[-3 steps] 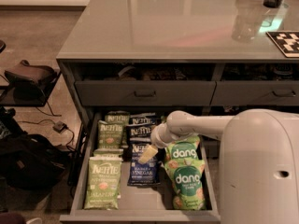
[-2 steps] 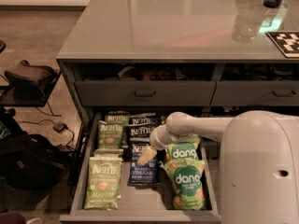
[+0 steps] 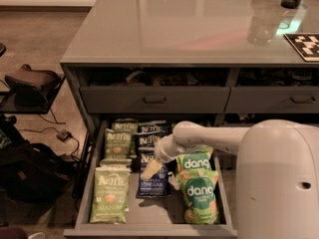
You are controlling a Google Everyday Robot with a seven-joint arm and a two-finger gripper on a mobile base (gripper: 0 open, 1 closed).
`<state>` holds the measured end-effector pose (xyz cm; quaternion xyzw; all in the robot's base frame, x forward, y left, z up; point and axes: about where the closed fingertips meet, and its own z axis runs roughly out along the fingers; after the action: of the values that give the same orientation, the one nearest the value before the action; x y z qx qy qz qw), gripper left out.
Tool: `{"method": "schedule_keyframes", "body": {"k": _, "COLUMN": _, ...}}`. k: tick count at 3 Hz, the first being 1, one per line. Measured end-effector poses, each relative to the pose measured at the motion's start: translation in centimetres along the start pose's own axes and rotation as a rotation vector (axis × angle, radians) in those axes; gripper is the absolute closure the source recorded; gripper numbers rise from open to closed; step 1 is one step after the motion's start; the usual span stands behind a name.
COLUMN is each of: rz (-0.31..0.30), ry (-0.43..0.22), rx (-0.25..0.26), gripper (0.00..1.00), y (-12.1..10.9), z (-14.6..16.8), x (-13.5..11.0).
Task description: Pick blue chip bag from middle drawer and place on counter
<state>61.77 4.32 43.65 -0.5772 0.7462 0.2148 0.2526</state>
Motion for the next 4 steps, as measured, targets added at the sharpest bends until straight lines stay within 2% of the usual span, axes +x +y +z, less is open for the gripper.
{"method": "schedule_keyframes", "body": {"k": 1, "rz": 0.01, "ry": 0.015, "rx": -0.01, "gripper": 0.0, "y": 0.5, "z": 1.0, "x": 1.2}}
{"method": "schedule_keyframes", "body": {"k": 2, "rz": 0.01, "ry": 0.015, "rx": -0.01, "gripper": 0.0, "y": 0.5, "z": 1.0, "x": 1.2}}
{"method": "schedule_keyframes", "body": {"k": 4, "rz": 0.051, "ry": 0.058, "rx": 0.017, "gripper": 0.0, "y": 0.3, "z": 3.8, "x": 3.2}}
